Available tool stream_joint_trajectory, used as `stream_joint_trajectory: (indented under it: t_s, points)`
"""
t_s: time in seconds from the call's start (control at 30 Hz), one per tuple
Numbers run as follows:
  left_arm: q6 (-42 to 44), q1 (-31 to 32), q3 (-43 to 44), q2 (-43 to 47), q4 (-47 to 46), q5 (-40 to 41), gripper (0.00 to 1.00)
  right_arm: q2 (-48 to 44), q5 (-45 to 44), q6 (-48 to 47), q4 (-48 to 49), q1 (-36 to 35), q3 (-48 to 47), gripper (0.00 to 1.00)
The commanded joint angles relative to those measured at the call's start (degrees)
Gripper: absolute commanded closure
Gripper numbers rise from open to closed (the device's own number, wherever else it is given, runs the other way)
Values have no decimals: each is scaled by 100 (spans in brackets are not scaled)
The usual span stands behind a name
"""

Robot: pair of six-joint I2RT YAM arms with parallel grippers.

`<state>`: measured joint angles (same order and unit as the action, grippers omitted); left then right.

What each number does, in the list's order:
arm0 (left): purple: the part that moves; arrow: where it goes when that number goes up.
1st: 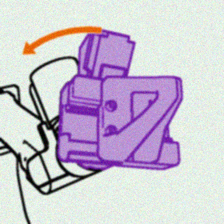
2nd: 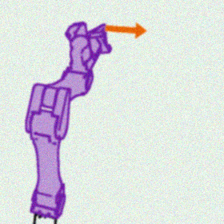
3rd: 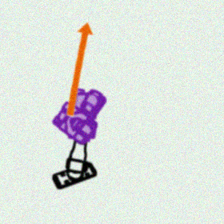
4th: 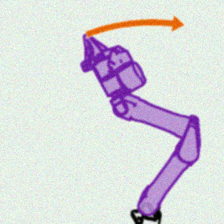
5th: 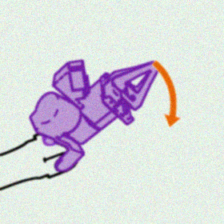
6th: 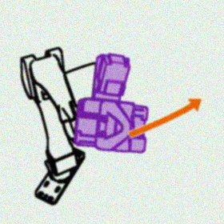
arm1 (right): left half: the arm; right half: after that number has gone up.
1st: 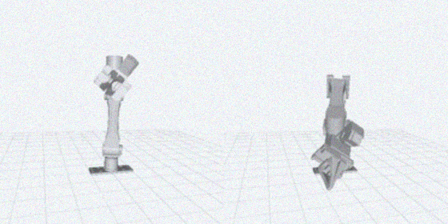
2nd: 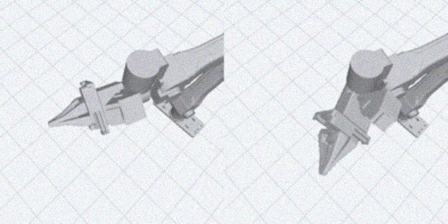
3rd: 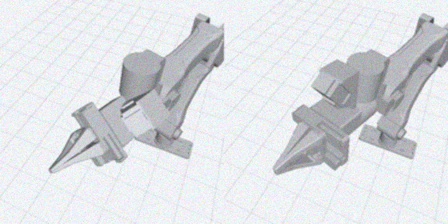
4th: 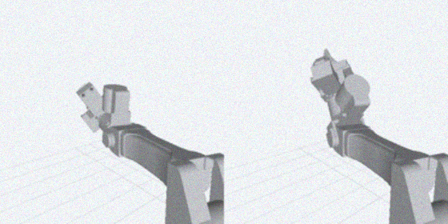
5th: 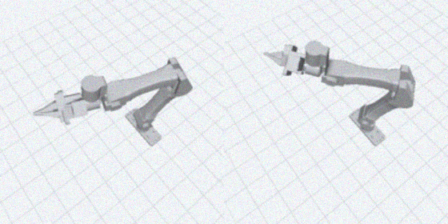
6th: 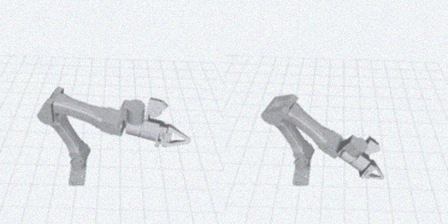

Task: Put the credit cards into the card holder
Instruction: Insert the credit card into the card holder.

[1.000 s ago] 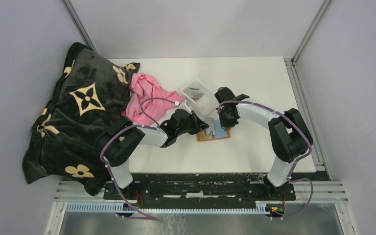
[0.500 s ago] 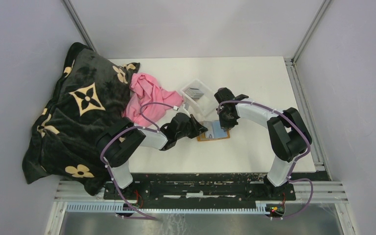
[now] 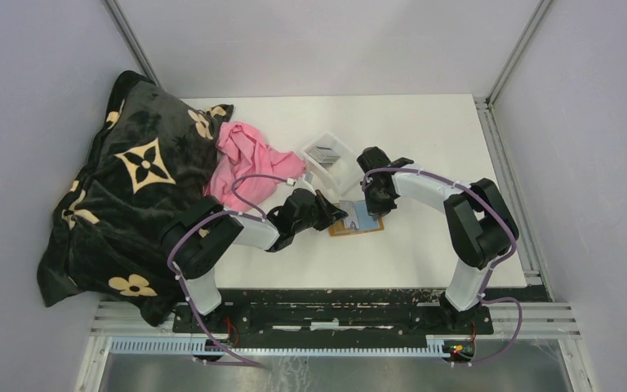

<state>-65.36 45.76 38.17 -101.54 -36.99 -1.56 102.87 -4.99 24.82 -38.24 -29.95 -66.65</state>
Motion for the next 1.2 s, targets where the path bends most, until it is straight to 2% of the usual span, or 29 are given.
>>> stream_joint_trajectory:
  t_s: [0.0,0.43,0.77,1.17]
  points:
    - [-345,32,37,-27,-396,73,97,23,-6,65,54,-16,-146,99]
    - [-368,125,20,-80,-282,228,97,67,8,67,57,-17,-155,99]
    - [-209,222,-7,135,228,600,97,60,29,78,42,-17,-161,99]
    - [-194,241,100,4,194,626,97,51,42,60,-4,-18,-161,99]
